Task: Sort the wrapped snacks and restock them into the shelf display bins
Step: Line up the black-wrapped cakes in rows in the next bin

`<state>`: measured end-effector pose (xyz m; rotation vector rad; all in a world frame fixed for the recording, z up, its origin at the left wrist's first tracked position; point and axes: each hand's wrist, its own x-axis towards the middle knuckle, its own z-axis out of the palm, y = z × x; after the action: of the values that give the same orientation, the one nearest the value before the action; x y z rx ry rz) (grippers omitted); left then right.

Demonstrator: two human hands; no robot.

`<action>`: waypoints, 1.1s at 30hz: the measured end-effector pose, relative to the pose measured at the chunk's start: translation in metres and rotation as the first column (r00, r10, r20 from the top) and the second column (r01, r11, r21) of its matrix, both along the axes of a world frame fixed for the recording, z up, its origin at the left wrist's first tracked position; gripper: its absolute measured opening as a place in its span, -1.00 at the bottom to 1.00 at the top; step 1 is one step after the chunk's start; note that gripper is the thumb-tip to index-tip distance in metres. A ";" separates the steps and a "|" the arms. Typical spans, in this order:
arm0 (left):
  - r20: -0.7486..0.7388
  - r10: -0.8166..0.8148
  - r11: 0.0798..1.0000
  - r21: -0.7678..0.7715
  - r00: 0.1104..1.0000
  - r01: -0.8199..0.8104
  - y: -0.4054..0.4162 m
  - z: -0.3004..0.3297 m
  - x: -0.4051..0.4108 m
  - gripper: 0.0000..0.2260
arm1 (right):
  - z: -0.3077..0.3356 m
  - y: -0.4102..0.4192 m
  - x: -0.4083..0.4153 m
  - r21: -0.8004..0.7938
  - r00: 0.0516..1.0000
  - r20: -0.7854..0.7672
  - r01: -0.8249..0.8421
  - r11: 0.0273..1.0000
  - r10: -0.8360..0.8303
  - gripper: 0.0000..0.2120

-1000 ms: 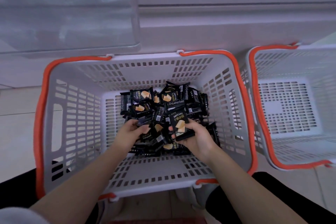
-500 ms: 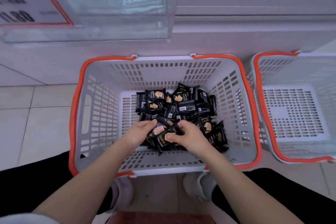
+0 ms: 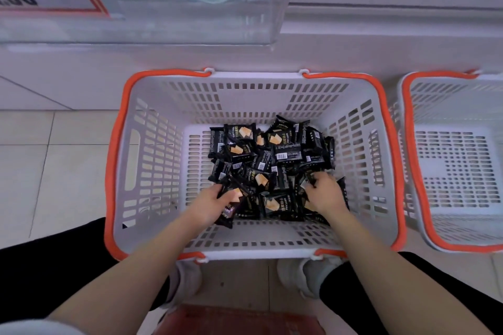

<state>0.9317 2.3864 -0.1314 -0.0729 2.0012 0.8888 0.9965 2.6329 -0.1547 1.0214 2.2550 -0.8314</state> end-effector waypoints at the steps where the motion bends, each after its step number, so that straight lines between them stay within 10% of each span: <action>1: -0.003 0.021 1.000 -0.009 1.000 -0.021 0.001 -0.002 0.000 -0.59 | -0.006 0.005 0.001 0.040 0.998 0.033 -0.045 0.998 0.044 -0.69; 10: 0.041 0.190 0.981 0.028 0.981 -0.191 0.001 -0.008 -0.006 -0.47 | -0.017 0.002 -0.005 0.178 0.997 0.050 -0.066 0.982 0.057 -0.63; 16: -0.053 0.004 0.980 0.201 0.999 0.007 0.011 0.022 -0.011 -0.72 | 0.025 -0.013 -0.010 -0.152 0.908 -0.378 0.130 0.980 -0.179 -0.56; 20: -0.206 -0.317 0.912 0.201 0.926 0.357 0.022 0.058 -0.016 -0.63 | 0.065 -0.023 -0.020 -0.513 0.901 -0.397 -0.059 0.857 -0.176 -0.72; 24: -0.344 -0.501 0.809 0.140 0.794 0.571 0.021 0.088 -0.016 -0.70 | 0.095 -0.029 -0.021 -0.528 0.894 -0.444 -0.210 0.823 -0.057 -0.71; 28: -0.516 -0.483 0.782 0.110 0.708 0.613 0.011 0.115 -0.008 -0.70 | 0.114 -0.033 -0.010 -0.400 0.881 -0.454 -0.333 0.854 0.132 -0.72; 33: -0.651 -0.299 0.867 0.119 0.698 0.483 0.002 0.129 0.000 -0.62 | 0.136 -0.052 -0.007 -0.574 0.881 -0.467 -0.230 0.786 -0.083 -0.73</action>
<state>0.9315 2.3889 -0.0020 0.9034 2.3123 0.9734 0.9892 2.5812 -0.0184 0.4311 2.0984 -1.7917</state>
